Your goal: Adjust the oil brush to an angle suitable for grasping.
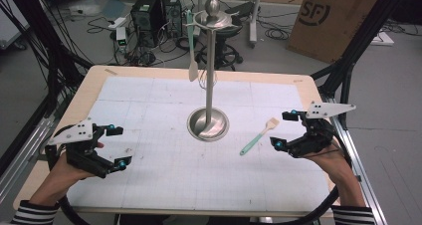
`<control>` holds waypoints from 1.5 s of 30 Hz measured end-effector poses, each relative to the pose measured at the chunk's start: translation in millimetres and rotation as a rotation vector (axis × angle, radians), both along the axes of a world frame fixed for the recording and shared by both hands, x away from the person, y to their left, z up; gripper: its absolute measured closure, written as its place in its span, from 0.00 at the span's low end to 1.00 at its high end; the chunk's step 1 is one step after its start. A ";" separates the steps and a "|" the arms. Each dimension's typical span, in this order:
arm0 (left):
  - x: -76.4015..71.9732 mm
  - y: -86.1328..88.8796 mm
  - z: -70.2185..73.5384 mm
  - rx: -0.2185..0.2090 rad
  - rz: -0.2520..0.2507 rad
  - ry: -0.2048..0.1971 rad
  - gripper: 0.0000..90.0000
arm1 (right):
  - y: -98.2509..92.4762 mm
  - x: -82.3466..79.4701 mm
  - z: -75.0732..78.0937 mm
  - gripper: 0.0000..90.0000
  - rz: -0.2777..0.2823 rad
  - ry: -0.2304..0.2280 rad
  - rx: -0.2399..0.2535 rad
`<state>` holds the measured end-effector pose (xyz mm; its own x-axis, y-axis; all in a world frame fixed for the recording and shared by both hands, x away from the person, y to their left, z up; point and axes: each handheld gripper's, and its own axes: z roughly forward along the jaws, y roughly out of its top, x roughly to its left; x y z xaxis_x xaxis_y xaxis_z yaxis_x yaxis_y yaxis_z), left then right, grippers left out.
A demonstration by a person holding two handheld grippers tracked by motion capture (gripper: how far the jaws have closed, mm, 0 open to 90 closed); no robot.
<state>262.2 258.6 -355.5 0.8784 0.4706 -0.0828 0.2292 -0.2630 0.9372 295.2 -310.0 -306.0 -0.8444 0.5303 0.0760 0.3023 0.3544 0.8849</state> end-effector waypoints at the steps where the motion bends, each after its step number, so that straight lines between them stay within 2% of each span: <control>1: -0.2 0.0 -0.3 -0.002 0.002 0.001 0.02 | -0.7 0.0 -0.7 0.00 -0.005 0.002 -0.002; 13: -2.1 0.2 -4.9 -0.004 0.004 -0.004 0.02 | -5.2 4.2 -4.3 0.00 -0.030 0.012 -0.004; 18: -2.8 1.3 -10.8 0.007 0.007 -0.001 0.02 | -5.3 8.2 -5.6 0.00 -0.034 -0.002 -0.002; 29: -6.3 7.9 -19.4 -0.007 0.014 -0.007 0.02 | -2.0 19.9 -11.7 0.00 -0.038 0.008 -0.038; 31: -6.8 7.1 -20.6 -0.002 0.012 -0.008 0.02 | -2.0 22.1 -13.1 0.04 -0.032 0.015 -0.051; 36: -7.6 7.4 -21.7 -0.002 0.011 -0.014 0.02 | -2.1 27.7 -15.7 0.07 -0.037 0.033 -0.059; 38: -8.1 8.1 -22.2 0.000 0.015 -0.016 0.02 | -2.6 30.7 -17.2 0.17 -0.031 0.041 -0.058; 45: -8.8 9.8 -22.2 -0.004 0.014 -0.015 0.02 | -0.5 44.1 -24.0 0.27 -0.021 0.070 -0.081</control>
